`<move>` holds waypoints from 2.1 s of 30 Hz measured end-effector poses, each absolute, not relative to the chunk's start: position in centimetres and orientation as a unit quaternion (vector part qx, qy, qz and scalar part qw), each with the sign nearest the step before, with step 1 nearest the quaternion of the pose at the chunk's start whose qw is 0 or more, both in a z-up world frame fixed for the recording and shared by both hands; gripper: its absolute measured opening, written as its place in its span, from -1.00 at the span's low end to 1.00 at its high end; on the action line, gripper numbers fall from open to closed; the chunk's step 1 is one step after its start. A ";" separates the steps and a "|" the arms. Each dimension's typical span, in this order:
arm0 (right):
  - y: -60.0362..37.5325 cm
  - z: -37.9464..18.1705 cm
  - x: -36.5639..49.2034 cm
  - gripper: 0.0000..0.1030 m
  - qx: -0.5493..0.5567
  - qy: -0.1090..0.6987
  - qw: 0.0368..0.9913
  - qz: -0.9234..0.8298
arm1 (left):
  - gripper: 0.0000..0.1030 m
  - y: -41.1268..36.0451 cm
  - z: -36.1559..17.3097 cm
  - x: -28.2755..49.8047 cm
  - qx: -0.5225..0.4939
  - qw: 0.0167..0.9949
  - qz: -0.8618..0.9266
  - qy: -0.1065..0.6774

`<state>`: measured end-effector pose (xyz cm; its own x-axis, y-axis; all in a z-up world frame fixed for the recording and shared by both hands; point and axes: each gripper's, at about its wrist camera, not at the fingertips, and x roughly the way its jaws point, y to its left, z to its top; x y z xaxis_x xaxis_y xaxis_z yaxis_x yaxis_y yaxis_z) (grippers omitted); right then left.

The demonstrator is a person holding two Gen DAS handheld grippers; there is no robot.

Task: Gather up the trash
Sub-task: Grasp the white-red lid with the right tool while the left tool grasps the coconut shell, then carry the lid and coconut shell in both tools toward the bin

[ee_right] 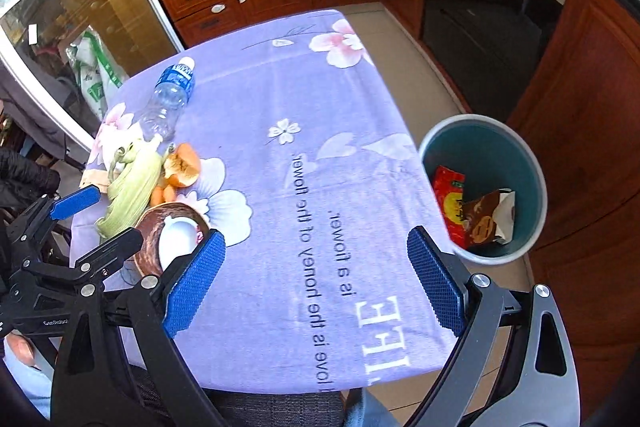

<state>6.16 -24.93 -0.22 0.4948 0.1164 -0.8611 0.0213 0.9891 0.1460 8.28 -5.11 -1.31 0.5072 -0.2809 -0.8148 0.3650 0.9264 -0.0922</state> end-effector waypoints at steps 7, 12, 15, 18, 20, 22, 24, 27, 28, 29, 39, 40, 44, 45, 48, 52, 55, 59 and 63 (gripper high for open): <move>-18.8 -2.3 6.5 0.72 0.047 0.519 0.850 0.078 | 0.88 0.6 -4.0 5.7 0.032 0.861 -0.163 0.481; -13.4 -3.7 6.9 0.36 0.010 0.525 0.842 0.127 | 0.88 3.5 -5.0 4.8 0.012 0.861 -0.156 0.485; -10.9 -5.3 7.7 -0.08 -0.013 0.544 0.827 0.139 | 0.88 4.6 -5.8 4.7 -0.002 0.857 -0.156 0.490; -9.7 -6.8 8.4 -0.23 -0.014 0.565 0.811 0.149 | 0.88 5.3 -6.5 4.7 -0.010 0.853 -0.157 0.497; -9.0 -7.5 8.6 -0.23 -0.023 0.571 0.807 0.148 | 0.88 5.7 -6.8 4.7 -0.013 0.852 -0.155 0.500; -8.7 -8.1 9.0 -0.23 -0.026 0.578 0.803 0.145 | 0.88 6.2 -7.1 4.9 -0.021 0.850 -0.153 0.503; -8.6 -8.7 9.3 -0.23 -0.025 0.586 0.798 0.141 | 0.88 6.5 -7.4 5.1 -0.027 0.848 -0.151 0.507; -8.6 -9.4 9.5 -0.37 -0.026 0.592 0.794 0.138 | 0.88 6.6 -7.5 5.1 -0.032 0.847 -0.149 0.509; -8.6 -9.4 9.5 -0.44 -0.027 0.588 0.796 0.138 | 0.88 6.5 -7.5 5.1 -0.032 0.847 -0.149 0.509; -8.5 -9.5 9.4 -0.61 -0.029 0.589 0.796 0.138 | 0.88 6.4 -7.5 5.1 -0.031 0.847 -0.149 0.510; -11.2 -6.0 8.6 -0.92 0.007 0.543 0.827 0.147 | 0.88 3.5 -5.6 4.5 -0.012 0.851 -0.176 0.494; -11.5 -5.6 8.7 -0.92 0.012 0.537 0.831 0.145 | 0.88 3.1 -5.3 4.5 -0.011 0.852 -0.180 0.492; -13.5 -4.2 8.6 -0.92 0.029 0.521 0.843 0.135 | 0.70 1.4 -4.8 4.7 -0.013 0.846 -0.202 0.493; -14.1 -4.1 8.6 -0.92 0.034 0.519 0.844 0.132 | 0.56 0.8 -4.8 4.9 -0.013 0.844 -0.206 0.496; -15.8 -4.0 8.4 -0.92 0.049 0.516 0.847 0.122 | 0.06 -0.9 -5.5 5.8 -0.011 0.832 -0.213 0.512; -17.5 -4.2 7.7 -0.91 0.062 0.515 0.847 0.112 | -0.05 -2.4 -7.2 7.0 -0.011 0.816 -0.200 0.542; -18.6 -4.4 7.3 -0.91 0.068 0.515 0.848 0.105 | -0.05 -2.8 -8.5 7.6 -0.016 0.806 -0.189 0.561; -20.4 -4.9 7.1 -0.91 0.086 0.518 0.846 0.094 | -0.05 -3.6 -9.3 8.1 -0.013 0.802 -0.184 0.568; -22.1 -5.2 7.0 -0.91 0.102 0.516 0.846 0.086 | -0.64 -4.5 -8.8 8.0 0.008 0.816 -0.164 0.554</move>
<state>7.02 -22.11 -5.22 0.4524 0.2509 -0.8558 -0.0393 0.9643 0.2619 8.03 -4.46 -8.83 0.3321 -0.2583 -0.9072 0.2767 0.9461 -0.1680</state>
